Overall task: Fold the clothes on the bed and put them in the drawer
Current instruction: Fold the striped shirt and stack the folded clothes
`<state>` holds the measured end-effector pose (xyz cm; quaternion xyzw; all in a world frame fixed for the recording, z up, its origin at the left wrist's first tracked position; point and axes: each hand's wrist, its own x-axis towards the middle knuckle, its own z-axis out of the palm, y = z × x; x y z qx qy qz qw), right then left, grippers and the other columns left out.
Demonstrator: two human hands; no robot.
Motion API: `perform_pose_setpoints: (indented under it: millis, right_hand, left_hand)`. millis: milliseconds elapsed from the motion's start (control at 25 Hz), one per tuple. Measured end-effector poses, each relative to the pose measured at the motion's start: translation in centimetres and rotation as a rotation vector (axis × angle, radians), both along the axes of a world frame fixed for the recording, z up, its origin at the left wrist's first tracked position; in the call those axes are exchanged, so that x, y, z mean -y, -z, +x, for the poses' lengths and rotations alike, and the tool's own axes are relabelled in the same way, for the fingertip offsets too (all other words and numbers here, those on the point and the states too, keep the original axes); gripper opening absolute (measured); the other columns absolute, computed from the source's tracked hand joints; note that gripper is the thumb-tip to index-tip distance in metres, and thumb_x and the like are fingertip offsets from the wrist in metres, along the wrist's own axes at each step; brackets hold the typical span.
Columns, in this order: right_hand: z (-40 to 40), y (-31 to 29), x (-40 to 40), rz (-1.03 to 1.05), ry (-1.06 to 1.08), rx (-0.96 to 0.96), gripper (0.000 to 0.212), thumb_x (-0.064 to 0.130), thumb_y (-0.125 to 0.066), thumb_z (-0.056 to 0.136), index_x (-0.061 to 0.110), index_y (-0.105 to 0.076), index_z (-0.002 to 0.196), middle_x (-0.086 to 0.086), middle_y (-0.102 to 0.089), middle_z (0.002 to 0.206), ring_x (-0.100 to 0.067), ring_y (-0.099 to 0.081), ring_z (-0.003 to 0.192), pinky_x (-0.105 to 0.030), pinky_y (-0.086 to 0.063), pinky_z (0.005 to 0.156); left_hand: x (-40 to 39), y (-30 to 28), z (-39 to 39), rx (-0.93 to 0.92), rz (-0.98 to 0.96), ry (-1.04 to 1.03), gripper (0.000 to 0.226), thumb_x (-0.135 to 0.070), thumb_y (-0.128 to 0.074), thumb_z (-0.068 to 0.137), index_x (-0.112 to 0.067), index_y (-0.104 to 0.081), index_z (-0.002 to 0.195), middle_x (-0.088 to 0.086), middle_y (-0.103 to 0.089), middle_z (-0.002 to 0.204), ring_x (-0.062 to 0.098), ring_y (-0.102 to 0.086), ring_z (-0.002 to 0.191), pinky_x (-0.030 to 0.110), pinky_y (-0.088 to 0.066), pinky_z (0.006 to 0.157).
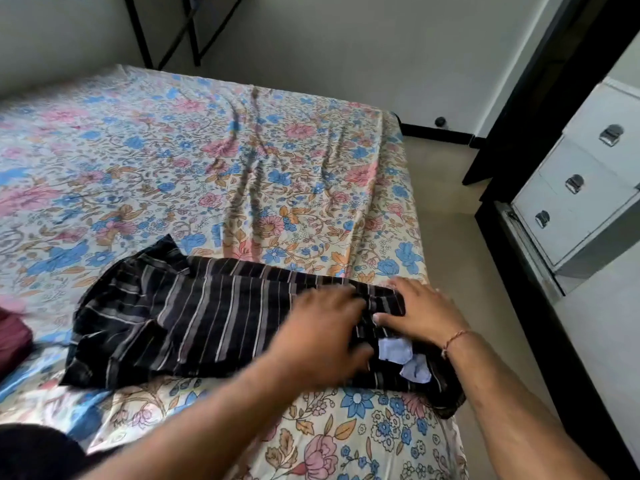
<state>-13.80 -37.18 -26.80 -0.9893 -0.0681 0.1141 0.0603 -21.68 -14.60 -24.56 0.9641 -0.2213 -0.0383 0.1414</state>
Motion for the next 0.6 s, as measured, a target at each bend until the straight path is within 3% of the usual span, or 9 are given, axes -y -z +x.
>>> perform_pose_setpoints:
  millis: [80, 160, 240, 320, 440, 520, 600]
  right_hand:
    - [1.7, -0.4, 1.4, -0.024, 0.069, -0.159, 0.092, 0.09, -0.062, 0.069, 0.031, -0.051, 0.139, 0.001, -0.058, 0.14, -0.024, -0.057, 0.125, -0.044, -0.047, 0.106]
    - [2.4, -0.9, 3.3, 0.264, 0.112, -0.306, 0.092, 0.083, -0.077, 0.061, 0.018, -0.067, 0.125, -0.005, -0.07, 0.125, -0.026, -0.067, 0.112, -0.037, -0.053, 0.094]
    - [1.6, -0.4, 5.6, 0.691, 0.199, -0.475, 0.092, 0.078, -0.086, 0.051, 0.006, -0.07, 0.105, -0.012, -0.073, 0.1, -0.027, -0.07, 0.085, -0.036, -0.055, 0.07]
    - [0.1, -0.7, 7.0, 1.033, 0.313, -0.59, 0.075, 0.065, -0.087, 0.059, 0.011, -0.068, 0.106, -0.011, -0.067, 0.089, -0.021, -0.062, 0.064, -0.023, -0.043, 0.044]
    - [-0.9, -0.7, 8.3, 1.282, 0.335, -0.712, 0.074, 0.069, -0.085, 0.064, 0.013, -0.07, 0.109, -0.012, -0.072, 0.089, -0.022, -0.064, 0.052, -0.017, -0.033, 0.034]
    - [-1.3, -0.4, 8.0, 1.444, 0.286, -0.759, 0.075, 0.072, -0.076, 0.074, 0.011, -0.069, 0.118, -0.019, -0.075, 0.094, -0.024, -0.066, 0.049, -0.02, -0.039, 0.035]
    - [-1.9, -1.0, 7.0, 1.66, 0.247, -0.678, 0.072, 0.07, -0.05, 0.093, 0.013, -0.063, 0.136, -0.026, -0.073, 0.111, -0.024, -0.067, 0.053, -0.024, -0.043, 0.041]
  left_hand:
    - [5.8, 3.0, -2.9, -0.074, 0.099, 0.078, 0.108, -0.071, -0.053, 0.093, -0.019, 0.007, 0.165, 0.008, 0.014, 0.173, 0.03, 0.018, 0.159, 0.066, 0.013, 0.123]
    - [9.5, 5.9, -3.9, -0.041, 0.091, 0.01, 0.118, -0.073, -0.054, 0.091, -0.013, 0.02, 0.162, 0.016, 0.026, 0.169, 0.033, 0.031, 0.154, 0.069, 0.021, 0.117]
    - [12.0, 7.6, -4.0, 0.027, -0.023, -0.137, 0.118, -0.071, -0.054, 0.09, -0.013, 0.018, 0.162, 0.018, 0.019, 0.171, 0.033, 0.029, 0.155, 0.067, 0.02, 0.119]
    - [13.3, 8.4, -3.7, 0.047, -0.135, -0.248, 0.113, -0.065, -0.054, 0.09, -0.015, 0.016, 0.163, 0.015, 0.012, 0.173, 0.03, 0.021, 0.158, 0.059, 0.016, 0.125]
    - [13.6, 9.0, -2.7, 0.11, -0.27, -0.311, 0.092, -0.049, -0.046, 0.092, -0.019, -0.002, 0.167, 0.008, -0.01, 0.174, 0.021, 0.0, 0.162, 0.047, 0.006, 0.128]
    - [13.3, 7.5, -2.7, 0.048, -0.608, -0.359, 0.06, -0.036, -0.041, 0.1, -0.023, -0.036, 0.158, 0.0, -0.047, 0.159, 0.017, -0.036, 0.151, 0.046, -0.025, 0.125]
    - [12.5, 5.4, -2.7, -0.182, -1.282, -0.567, 0.028, -0.026, -0.043, 0.11, -0.023, -0.065, 0.126, -0.005, -0.074, 0.118, 0.02, -0.065, 0.118, 0.04, -0.053, 0.098]
